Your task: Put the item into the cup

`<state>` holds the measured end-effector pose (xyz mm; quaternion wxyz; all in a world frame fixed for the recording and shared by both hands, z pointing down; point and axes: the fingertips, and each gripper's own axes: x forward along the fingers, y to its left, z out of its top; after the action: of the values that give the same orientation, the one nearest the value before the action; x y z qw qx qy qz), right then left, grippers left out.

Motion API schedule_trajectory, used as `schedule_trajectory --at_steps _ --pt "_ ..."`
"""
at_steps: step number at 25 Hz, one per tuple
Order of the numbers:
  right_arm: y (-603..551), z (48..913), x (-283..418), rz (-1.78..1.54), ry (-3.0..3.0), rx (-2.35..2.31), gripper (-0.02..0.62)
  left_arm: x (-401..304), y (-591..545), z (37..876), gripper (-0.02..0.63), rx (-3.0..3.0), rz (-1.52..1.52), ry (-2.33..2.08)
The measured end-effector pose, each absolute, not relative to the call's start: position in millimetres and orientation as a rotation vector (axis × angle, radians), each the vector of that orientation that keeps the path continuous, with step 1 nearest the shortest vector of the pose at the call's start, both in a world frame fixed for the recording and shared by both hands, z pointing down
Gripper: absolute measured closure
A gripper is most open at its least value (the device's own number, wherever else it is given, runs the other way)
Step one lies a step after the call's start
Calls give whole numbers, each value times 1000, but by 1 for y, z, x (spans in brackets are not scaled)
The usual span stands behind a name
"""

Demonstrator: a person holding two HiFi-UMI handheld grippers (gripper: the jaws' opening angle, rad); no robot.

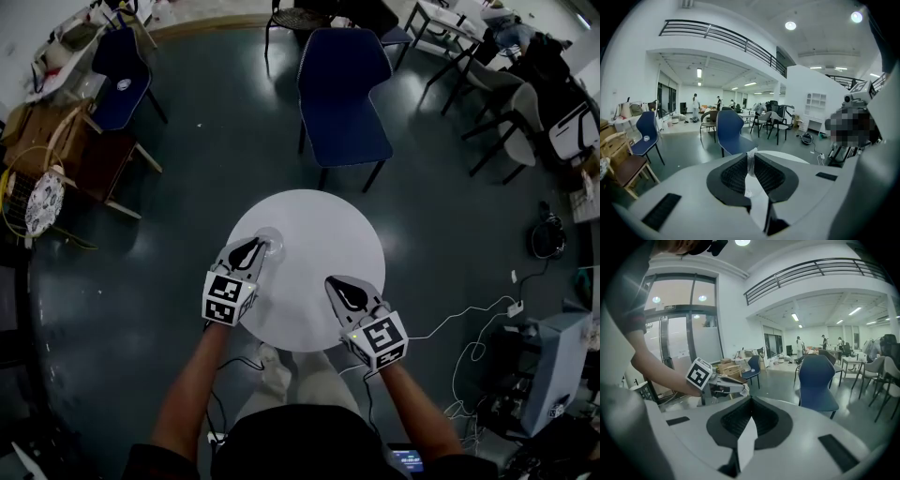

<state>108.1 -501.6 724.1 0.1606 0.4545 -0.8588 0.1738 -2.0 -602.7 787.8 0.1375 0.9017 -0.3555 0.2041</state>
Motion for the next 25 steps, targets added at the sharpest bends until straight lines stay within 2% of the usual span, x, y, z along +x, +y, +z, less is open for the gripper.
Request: schedule_trajectory --at_steps 12,15,25 --pt "-496 759 139 554 -2414 1285 580 15 -616 842 554 2519 697 -1052" --pt "-499 764 138 550 -2414 1278 580 16 -618 849 471 2492 697 -1053" --pt "-497 772 137 571 -2415 1277 580 20 -618 855 456 2460 688 -1089"
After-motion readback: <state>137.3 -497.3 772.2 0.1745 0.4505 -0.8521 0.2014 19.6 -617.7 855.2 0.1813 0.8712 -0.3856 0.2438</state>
